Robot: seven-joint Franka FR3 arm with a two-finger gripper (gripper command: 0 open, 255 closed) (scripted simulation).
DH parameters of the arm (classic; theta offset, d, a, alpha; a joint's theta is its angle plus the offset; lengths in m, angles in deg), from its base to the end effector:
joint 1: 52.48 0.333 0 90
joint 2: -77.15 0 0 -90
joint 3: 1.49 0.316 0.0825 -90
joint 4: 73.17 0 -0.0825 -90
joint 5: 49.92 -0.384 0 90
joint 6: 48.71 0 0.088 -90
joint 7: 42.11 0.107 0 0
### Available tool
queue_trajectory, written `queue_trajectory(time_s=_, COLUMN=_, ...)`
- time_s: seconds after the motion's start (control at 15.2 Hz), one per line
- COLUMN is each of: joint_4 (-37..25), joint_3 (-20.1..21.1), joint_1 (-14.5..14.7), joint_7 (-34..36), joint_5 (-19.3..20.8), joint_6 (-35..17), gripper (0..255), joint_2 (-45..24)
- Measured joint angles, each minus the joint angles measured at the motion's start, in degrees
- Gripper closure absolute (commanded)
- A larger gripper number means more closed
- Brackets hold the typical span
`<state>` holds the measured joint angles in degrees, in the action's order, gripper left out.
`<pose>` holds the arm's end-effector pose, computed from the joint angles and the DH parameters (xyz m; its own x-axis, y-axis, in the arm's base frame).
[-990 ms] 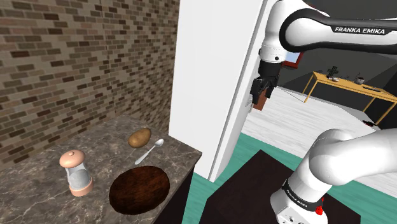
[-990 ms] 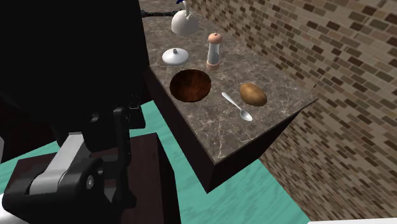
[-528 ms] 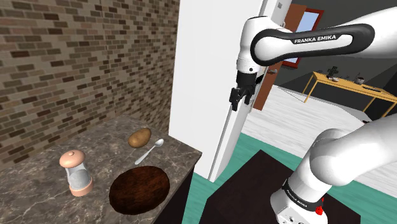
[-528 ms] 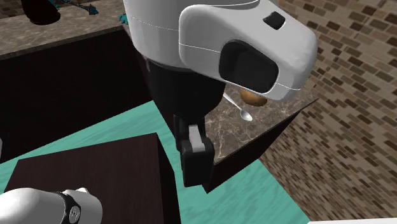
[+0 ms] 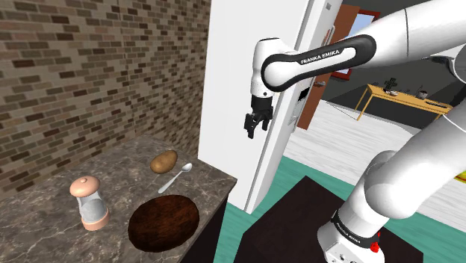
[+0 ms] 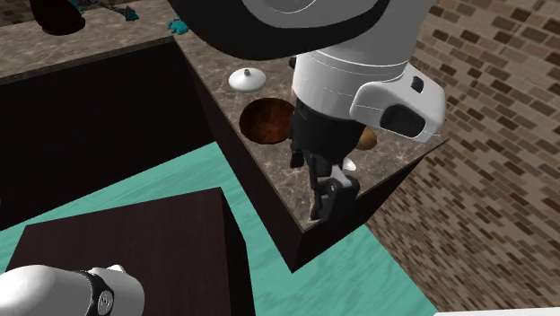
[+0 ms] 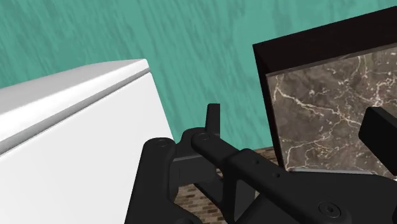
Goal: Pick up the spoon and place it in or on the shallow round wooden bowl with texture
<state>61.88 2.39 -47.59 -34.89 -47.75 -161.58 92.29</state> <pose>0.4405 0.0660 0.4224 0.9925 0.0364 -0.1163 0.0442 -0.9969 0.0656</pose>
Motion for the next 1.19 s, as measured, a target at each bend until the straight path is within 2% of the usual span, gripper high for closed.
queue_trajectory(time_s=0.53, joint_4=-9.3, joint_3=1.8, joint_1=1.8, joint_7=-0.5, joint_5=-0.4, joint_6=-7.5, gripper=0, joint_2=-17.5)
queue_trajectory(time_s=0.79, joint_4=-15.4, joint_3=2.6, joint_1=2.7, joint_7=-0.7, joint_5=-0.3, joint_6=-9.5, gripper=0, joint_2=-25.9)
queue_trajectory(time_s=1.19, joint_4=-28.0, joint_3=3.6, joint_1=4.5, joint_7=-1.0, joint_5=0.5, joint_6=-10.3, gripper=0, joint_2=-39.9)
